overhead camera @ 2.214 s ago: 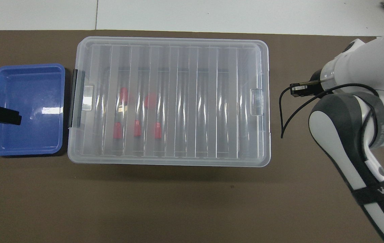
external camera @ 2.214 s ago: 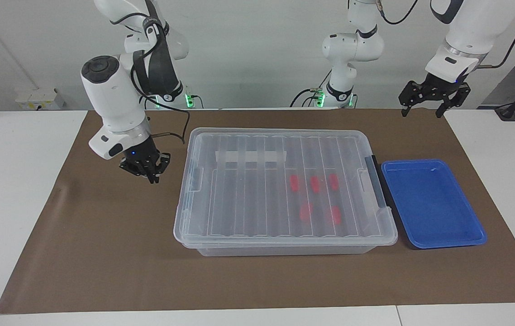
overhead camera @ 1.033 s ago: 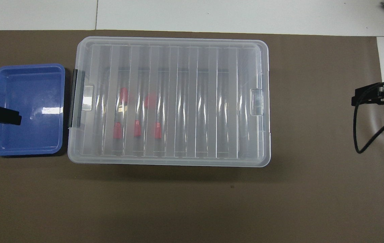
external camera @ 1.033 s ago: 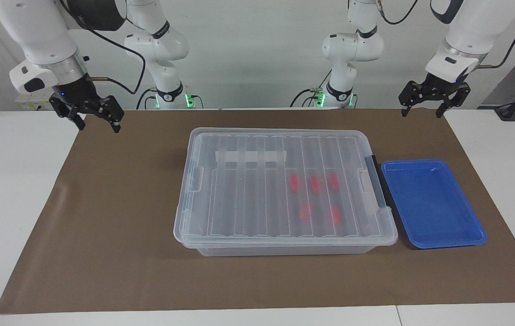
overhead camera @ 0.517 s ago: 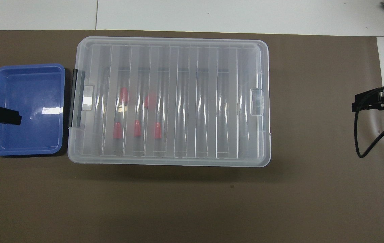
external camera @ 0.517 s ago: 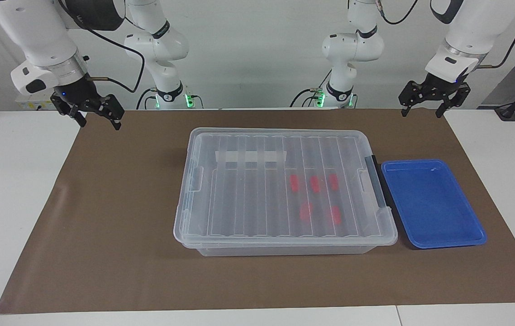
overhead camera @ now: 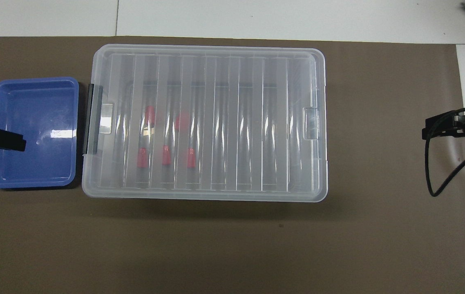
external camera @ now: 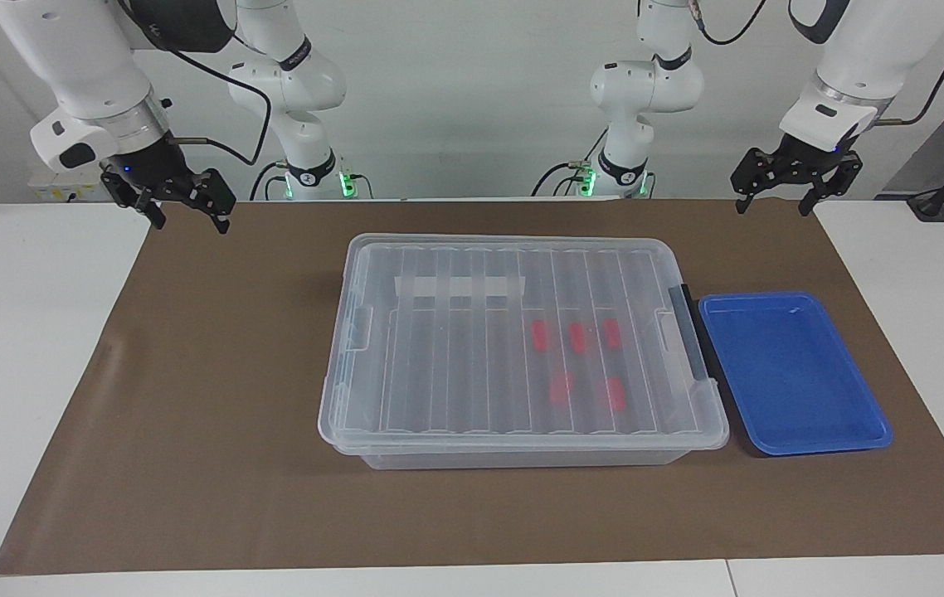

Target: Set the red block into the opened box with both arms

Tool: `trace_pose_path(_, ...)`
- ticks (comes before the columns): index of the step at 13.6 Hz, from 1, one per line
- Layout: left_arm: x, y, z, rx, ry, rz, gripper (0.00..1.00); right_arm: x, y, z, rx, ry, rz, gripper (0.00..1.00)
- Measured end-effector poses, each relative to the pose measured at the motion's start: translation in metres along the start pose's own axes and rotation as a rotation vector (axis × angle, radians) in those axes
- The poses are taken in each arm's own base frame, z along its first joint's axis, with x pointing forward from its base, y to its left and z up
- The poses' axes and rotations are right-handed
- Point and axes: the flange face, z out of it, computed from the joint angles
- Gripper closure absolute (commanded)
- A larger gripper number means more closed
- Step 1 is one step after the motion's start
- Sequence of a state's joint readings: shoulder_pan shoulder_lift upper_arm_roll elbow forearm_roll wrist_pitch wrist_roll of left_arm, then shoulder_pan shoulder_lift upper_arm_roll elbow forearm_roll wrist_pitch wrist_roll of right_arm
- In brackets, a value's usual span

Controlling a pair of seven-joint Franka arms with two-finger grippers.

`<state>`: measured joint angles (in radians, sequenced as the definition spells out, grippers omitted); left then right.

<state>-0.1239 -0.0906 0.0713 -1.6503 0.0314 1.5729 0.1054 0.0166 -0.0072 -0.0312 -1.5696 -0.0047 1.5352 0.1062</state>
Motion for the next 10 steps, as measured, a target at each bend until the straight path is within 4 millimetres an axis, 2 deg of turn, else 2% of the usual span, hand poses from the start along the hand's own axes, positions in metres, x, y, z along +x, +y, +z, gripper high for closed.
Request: trace_pose_path(10, 0.0000, 0.0000, 0.0000, 0.000, 0.000, 0.000, 0.00, -0.0031, -0.0038, -0.0028, 0.000, 0.004, -0.008, 0.00)
